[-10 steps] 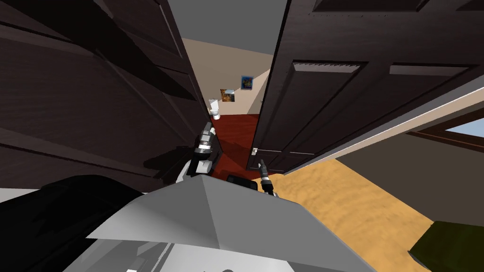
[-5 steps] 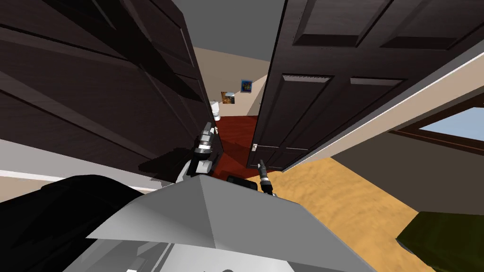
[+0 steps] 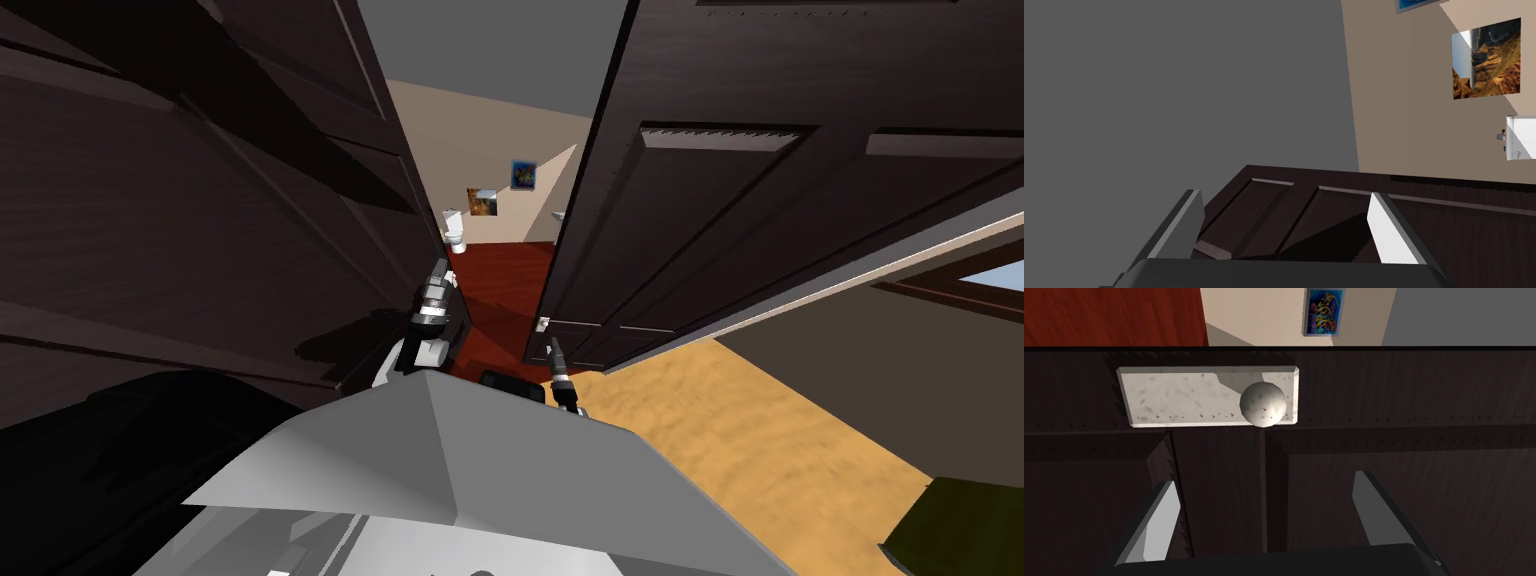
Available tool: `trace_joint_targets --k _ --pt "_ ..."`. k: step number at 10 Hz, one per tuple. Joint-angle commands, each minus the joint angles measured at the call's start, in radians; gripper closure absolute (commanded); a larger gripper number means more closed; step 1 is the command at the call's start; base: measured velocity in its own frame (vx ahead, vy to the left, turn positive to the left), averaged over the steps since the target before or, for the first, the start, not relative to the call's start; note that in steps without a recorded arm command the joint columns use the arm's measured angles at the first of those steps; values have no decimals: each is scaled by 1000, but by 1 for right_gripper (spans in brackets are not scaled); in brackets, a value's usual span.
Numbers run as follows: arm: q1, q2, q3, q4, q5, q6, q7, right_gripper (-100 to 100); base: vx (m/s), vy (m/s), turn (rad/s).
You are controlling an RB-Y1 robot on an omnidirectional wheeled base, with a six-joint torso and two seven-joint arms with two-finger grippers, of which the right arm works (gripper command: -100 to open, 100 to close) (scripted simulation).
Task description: Push the door open
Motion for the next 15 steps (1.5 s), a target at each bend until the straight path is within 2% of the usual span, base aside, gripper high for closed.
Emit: trace_joint_targets --k 1,5,6,7,12,15 --pt "-9 4 -5 10 -3 -2 4 -100 217 49 28" --pt "-29 22 -15 30 -9 -5 13 -100 178 45 21" --pt "-27 19 -13 29 -8 -5 12 -100 85 20 3" --pt "-27 19 -13 29 -8 -5 12 100 -13 -3 -3" --pt "-27 19 -13 29 -8 -5 12 100 -16 -3 1" --pt "-32 7 -39 36 -20 0 23 100 159 43 -38"
